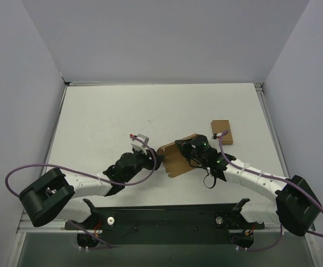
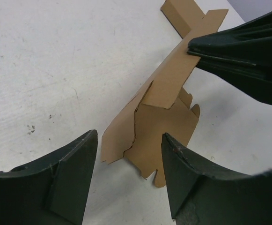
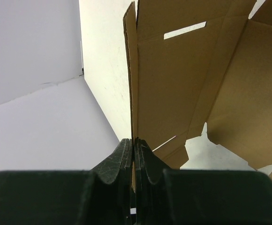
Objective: Fold the paper box
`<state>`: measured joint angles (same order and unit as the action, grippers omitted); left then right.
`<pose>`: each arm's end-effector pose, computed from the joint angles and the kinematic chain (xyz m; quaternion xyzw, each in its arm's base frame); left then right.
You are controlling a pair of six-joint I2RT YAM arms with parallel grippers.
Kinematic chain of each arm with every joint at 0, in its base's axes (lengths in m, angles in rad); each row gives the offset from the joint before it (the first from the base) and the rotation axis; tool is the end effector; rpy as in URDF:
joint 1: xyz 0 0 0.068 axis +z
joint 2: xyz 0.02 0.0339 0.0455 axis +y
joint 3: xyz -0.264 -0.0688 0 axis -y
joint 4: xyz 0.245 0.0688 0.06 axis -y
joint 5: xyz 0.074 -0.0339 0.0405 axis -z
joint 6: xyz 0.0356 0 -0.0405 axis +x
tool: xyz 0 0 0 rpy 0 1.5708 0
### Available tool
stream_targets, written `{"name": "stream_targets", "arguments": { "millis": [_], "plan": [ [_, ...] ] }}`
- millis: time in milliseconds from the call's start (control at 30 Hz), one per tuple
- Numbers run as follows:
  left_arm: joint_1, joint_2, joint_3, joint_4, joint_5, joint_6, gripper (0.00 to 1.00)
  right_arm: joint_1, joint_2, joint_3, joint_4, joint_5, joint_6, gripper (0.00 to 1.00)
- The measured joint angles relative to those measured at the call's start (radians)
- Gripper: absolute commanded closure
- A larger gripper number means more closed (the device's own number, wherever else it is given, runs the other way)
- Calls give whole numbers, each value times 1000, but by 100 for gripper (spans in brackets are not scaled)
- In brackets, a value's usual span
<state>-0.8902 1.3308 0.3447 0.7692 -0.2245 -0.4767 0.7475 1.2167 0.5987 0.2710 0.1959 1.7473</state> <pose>0.1626 -0.1883 0.1754 0.0903 0.7725 -0.3254 0.5378 0.1993 0.1753 0.2310 0.4398 0.6880 0.5166 0.2576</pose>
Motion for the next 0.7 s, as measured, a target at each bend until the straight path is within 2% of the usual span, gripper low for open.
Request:
{"name": "stream_targets", "arguments": {
  "millis": [167, 400, 500, 600, 633, 700],
  "plan": [
    [26, 22, 19, 14, 60, 47, 58, 0, 0, 0, -2, -1, 0, 100],
    [48, 87, 35, 23, 145, 98, 59, -6, 0, 0, -2, -5, -5, 100],
    [50, 111, 45, 37, 160, 107, 66, -8, 0, 0, -2, -13, -13, 100],
    [54, 128, 49, 53, 163, 116, 82, -15, 0, 0, -2, -17, -19, 100],
    [55, 130, 49, 58, 164, 120, 91, -17, 0, 0, -2, -18, -21, 100],
    [56, 133, 50, 64, 170, 126, 98, -21, 0, 0, -1, -22, -24, 100]
  ]
}}
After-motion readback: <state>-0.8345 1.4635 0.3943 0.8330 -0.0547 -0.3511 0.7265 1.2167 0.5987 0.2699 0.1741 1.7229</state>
